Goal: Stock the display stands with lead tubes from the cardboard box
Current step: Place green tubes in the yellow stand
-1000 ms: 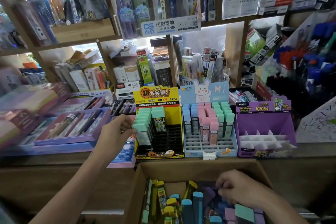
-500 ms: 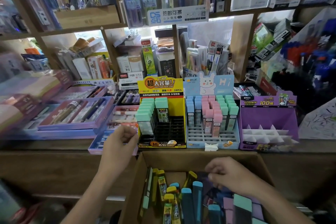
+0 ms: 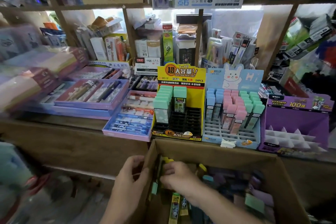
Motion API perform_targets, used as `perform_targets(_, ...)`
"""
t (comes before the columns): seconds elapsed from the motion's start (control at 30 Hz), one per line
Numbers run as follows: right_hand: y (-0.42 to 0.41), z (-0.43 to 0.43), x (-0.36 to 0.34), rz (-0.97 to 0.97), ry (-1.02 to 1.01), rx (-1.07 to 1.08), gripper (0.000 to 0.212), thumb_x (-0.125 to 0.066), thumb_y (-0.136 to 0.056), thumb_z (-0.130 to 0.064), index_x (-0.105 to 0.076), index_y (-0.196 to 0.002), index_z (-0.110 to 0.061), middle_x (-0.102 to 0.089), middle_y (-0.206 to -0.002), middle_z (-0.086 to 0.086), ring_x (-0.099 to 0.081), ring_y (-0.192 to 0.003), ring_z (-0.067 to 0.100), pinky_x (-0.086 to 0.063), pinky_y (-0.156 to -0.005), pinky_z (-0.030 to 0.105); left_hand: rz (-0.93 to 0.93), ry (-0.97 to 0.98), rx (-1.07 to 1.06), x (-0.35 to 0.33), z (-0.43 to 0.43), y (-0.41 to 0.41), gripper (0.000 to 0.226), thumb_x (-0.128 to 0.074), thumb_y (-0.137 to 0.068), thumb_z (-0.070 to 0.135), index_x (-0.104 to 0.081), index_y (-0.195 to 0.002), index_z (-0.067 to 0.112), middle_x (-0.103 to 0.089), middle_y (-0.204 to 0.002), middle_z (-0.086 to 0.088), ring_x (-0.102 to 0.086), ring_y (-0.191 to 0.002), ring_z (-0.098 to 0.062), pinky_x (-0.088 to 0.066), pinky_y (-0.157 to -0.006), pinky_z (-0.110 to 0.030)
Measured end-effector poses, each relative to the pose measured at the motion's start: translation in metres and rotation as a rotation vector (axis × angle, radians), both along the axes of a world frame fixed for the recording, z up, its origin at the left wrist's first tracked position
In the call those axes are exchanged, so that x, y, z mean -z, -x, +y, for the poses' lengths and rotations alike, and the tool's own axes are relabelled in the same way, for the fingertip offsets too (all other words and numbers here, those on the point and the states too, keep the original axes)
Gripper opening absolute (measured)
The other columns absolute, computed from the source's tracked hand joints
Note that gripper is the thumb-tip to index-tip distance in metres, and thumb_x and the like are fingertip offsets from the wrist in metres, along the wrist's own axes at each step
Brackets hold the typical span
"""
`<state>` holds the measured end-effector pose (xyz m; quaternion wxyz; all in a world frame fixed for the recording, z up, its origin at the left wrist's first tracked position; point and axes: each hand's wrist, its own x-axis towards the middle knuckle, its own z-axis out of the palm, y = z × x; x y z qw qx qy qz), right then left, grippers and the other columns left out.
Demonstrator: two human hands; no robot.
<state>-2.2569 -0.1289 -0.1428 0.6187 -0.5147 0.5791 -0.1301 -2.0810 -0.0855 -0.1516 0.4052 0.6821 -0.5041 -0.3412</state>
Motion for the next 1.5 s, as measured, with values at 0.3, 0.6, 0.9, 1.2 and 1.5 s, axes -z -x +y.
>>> perform_targets(0.3, -0.042, 0.011, 0.006, -0.008, -0.114, 0.21, 0.022, -0.056, -0.1, -0.018, -0.055, -0.119, -0.03, -0.067, -0.115, 0.004, -0.065, -0.108, 0.023, -0.057, -0.098, 0.044, 0.027, 0.048, -0.043, 0.007, 0.005, 0.002, 0.02, -0.071, -0.089, 0.016, -0.07, -0.096, 0.035, -0.074, -0.093, 0.015, -0.069, -0.093, -0.007, -0.057, -0.084, -0.034)
perform_targets(0.6, -0.046, 0.017, 0.011, -0.061, -0.082, 0.291, 0.05, -0.064, -0.096, -0.018, -0.049, -0.142, -0.033, -0.065, -0.123, -0.003, -0.062, -0.11, 0.019, -0.057, -0.089, 0.035, 0.018, 0.022, -0.036, 0.004, 0.004, 0.002, 0.02, -0.07, -0.09, 0.018, -0.068, -0.097, 0.036, -0.073, -0.094, 0.017, -0.068, -0.095, -0.005, -0.057, -0.087, -0.039)
perform_targets(0.9, -0.039, 0.017, 0.006, -0.062, -0.002, 0.277, 0.035, -0.08, -0.085, -0.024, -0.053, -0.101, -0.04, -0.069, -0.106, -0.01, -0.066, -0.101, 0.012, -0.058, -0.091, 0.033, -0.079, 0.056, -0.014, -0.008, 0.009, 0.006, 0.026, -0.072, -0.089, 0.016, -0.064, -0.095, 0.041, -0.07, -0.094, 0.022, -0.065, -0.094, 0.005, -0.049, -0.073, -0.013)
perform_targets(1.2, 0.043, 0.019, -0.022, -0.388, -0.036, 0.339, 0.026, -0.077, -0.088, -0.003, -0.07, -0.113, -0.006, -0.079, -0.098, 0.011, -0.076, -0.089, 0.024, -0.061, -0.078, 0.033, -0.284, 0.237, 0.183, -0.049, 0.022, 0.028, 0.028, -0.074, -0.086, 0.019, -0.066, -0.108, 0.035, -0.058, -0.109, 0.026, -0.058, -0.106, 0.006, -0.049, -0.087, -0.012)
perform_targets(1.5, 0.103, 0.046, -0.034, -0.587, -0.096, 0.354, 0.029, -0.071, -0.095, -0.01, -0.065, -0.117, 0.006, -0.075, -0.104, 0.026, -0.076, -0.097, 0.034, -0.062, -0.079, 0.033, -0.17, 0.041, 0.432, -0.042, 0.034, 0.081, 0.016, -0.068, -0.092, 0.037, -0.062, -0.098, 0.05, -0.063, -0.101, 0.039, -0.065, -0.084, 0.012, -0.048, -0.069, -0.007)
